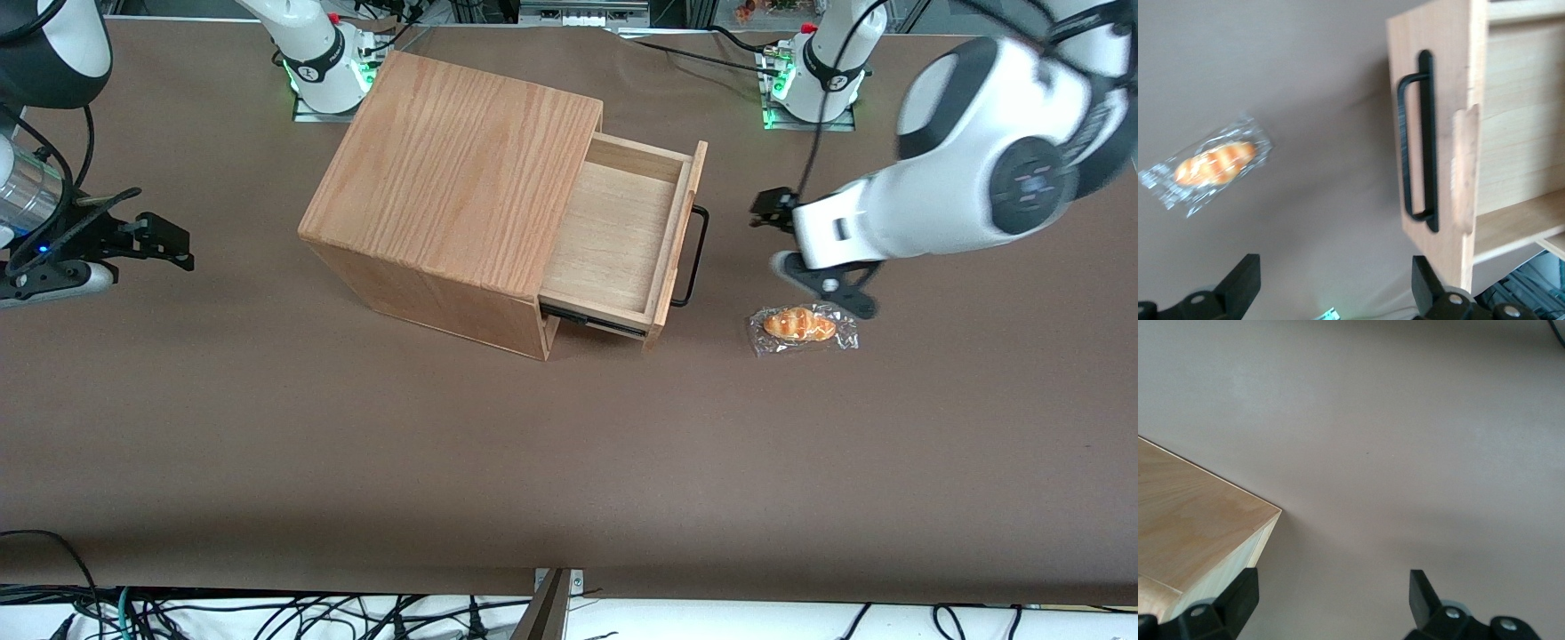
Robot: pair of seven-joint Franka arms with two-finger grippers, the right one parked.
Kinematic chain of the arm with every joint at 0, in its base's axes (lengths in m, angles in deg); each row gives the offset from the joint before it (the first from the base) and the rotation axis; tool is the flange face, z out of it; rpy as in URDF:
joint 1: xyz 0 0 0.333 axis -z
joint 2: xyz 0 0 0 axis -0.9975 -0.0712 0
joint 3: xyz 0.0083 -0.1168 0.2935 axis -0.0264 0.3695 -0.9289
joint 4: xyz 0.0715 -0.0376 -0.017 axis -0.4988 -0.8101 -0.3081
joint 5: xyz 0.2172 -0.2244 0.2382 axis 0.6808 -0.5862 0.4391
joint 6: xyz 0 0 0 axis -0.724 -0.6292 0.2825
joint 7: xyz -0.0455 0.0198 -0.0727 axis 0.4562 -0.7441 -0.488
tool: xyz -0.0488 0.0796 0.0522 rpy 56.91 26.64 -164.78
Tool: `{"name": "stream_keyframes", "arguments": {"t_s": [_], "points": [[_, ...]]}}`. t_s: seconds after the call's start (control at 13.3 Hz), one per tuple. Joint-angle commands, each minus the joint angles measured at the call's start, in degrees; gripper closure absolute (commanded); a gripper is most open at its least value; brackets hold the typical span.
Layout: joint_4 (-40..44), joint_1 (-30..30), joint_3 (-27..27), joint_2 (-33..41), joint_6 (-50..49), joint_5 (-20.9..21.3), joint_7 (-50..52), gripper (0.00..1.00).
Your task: Open top drawer with left arm
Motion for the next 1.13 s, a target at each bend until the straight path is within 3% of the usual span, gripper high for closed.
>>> {"name": "stream_keyframes", "arguments": {"t_s": [0.0,0.08,0.23,0.45,0.53,0.75,1.05], "points": [[1.44,-3.19,0.30,1.56,-3.30,3.74,-0.17,0.00],[1.61,-3.37,0.30,2.43,-3.48,6.37,-0.17,0.00],[0.92,-4.25,0.21,4.97,-2.79,7.54,-0.17,0.00],[-1.28,-3.73,-0.05,8.75,-2.52,15.86,-0.09,0.00],[-3.46,-3.81,-0.05,10.51,-0.43,16.76,0.00,0.00],[-10.94,-3.90,-2.07,16.23,6.26,16.51,3.58,0.00],[-11.48,-2.23,-4.09,16.41,7.59,15.89,10.99,0.00]]}}
